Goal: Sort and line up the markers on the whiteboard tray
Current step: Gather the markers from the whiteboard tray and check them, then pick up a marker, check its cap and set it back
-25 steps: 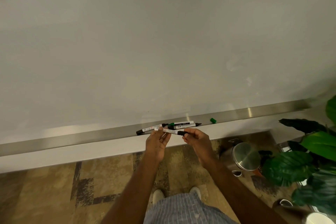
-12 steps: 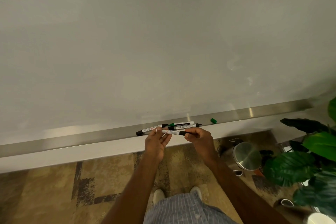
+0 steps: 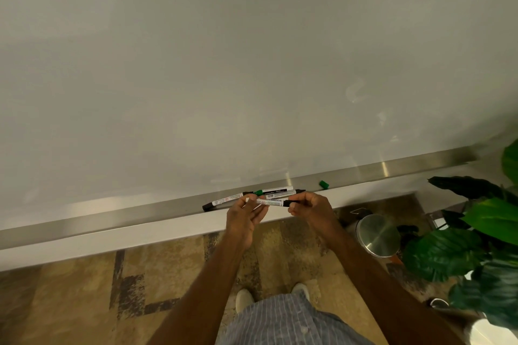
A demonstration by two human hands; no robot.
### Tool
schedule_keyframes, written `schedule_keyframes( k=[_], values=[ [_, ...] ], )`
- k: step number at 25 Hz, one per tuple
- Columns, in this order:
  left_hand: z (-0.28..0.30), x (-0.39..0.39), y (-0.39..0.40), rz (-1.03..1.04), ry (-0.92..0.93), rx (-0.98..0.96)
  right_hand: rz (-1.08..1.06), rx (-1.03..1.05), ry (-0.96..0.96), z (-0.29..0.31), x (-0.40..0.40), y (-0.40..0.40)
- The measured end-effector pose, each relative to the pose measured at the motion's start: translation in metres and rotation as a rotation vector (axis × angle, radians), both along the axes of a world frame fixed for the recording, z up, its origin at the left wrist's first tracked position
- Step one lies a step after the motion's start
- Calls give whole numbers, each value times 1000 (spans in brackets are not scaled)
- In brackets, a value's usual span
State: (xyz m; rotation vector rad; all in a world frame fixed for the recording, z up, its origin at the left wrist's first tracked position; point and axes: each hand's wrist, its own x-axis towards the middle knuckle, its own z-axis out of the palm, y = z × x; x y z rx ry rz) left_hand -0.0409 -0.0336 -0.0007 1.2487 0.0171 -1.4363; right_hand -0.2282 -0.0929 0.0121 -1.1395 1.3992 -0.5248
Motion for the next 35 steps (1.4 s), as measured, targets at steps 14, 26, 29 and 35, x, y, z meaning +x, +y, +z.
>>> schedule_keyframes(
  k=[14, 26, 29, 35],
  values=[
    [-14, 57, -24, -872, -1864, 190, -276, -260, 365, -23, -113, -97],
    [-26, 55, -26, -1001, -1830, 329, -11, -399, 740, -33, -120, -106],
    [-25, 53, -26, -968, -1826, 338, -16, -383, 742, -34, -117, -108],
    [-24, 47, -25, -880, -1791, 283, 23, -555, 570, -27, -56, -66]
  ],
)
